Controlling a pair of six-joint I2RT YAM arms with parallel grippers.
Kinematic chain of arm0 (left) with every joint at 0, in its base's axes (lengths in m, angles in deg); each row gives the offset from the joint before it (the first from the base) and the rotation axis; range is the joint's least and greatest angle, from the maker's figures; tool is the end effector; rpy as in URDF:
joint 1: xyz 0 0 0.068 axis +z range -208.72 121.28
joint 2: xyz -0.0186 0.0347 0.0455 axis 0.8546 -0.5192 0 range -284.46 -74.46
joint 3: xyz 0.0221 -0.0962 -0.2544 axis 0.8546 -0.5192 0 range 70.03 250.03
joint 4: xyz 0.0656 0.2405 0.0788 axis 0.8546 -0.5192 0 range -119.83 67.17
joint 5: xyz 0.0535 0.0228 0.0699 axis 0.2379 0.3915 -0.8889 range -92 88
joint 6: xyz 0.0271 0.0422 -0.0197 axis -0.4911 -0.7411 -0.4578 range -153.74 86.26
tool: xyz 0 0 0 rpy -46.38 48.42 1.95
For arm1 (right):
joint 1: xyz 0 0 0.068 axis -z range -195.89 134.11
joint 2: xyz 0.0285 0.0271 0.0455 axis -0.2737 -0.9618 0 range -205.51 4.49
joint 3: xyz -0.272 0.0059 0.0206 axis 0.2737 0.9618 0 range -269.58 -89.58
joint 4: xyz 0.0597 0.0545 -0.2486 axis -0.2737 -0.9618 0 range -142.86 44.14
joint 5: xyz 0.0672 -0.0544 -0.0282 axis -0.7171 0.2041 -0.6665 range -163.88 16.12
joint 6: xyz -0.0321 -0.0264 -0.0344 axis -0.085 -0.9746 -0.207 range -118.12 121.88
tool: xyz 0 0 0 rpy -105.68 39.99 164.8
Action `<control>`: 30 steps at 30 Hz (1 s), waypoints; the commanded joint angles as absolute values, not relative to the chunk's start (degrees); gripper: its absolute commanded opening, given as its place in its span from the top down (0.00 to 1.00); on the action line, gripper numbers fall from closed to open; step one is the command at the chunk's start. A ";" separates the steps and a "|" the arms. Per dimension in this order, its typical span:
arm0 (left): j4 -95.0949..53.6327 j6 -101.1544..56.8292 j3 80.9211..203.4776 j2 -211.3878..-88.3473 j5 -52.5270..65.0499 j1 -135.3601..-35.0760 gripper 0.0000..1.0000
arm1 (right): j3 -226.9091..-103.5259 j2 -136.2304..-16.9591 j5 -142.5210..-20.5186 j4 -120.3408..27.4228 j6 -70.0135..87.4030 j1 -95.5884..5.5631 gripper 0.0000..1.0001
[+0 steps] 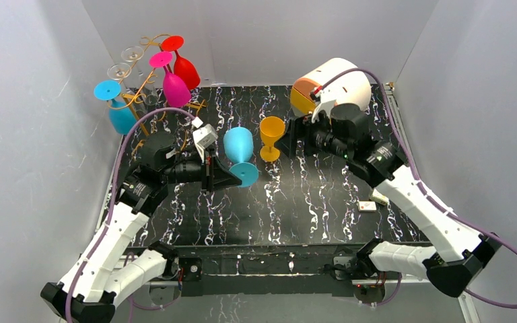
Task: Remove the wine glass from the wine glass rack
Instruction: Place the wine glass at the center of the board.
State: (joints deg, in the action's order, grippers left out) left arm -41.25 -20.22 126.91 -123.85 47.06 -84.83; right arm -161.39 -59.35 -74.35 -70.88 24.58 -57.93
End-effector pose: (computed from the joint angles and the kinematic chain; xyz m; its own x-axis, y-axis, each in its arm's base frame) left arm 0.1487 -0.1028 0.3870 -0.3886 0.0198 -0.9212 0.8882 0.2742 -0.3688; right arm 0.1800 0.1626 0.4117 -0.4615 0.1036 -0.8811 -0.5393 0.7559 0.3713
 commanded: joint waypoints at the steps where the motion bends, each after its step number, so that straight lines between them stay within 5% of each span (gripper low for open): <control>1: -39.27 -30.98 126.07 -123.00 58.58 -85.03 1.00 | -167.54 -63.44 -83.84 -78.21 19.59 -53.30 0.03; 6: -40.17 -46.75 123.44 -118.52 64.36 -85.07 1.00 | -167.72 -66.24 -97.43 -77.49 26.17 -46.28 0.01; 22: -52.19 -71.14 120.11 -118.20 71.06 -85.00 1.00 | -163.14 -61.35 -107.55 -62.27 36.01 -44.42 0.01; 27: -52.34 -72.81 120.10 -118.82 75.03 -85.00 1.00 | -165.41 -68.24 -124.39 -59.26 42.78 -44.36 0.13; 30: -52.50 -73.74 118.89 -119.50 77.76 -85.00 1.00 | -165.69 -69.89 -124.23 -59.31 45.21 -44.36 0.20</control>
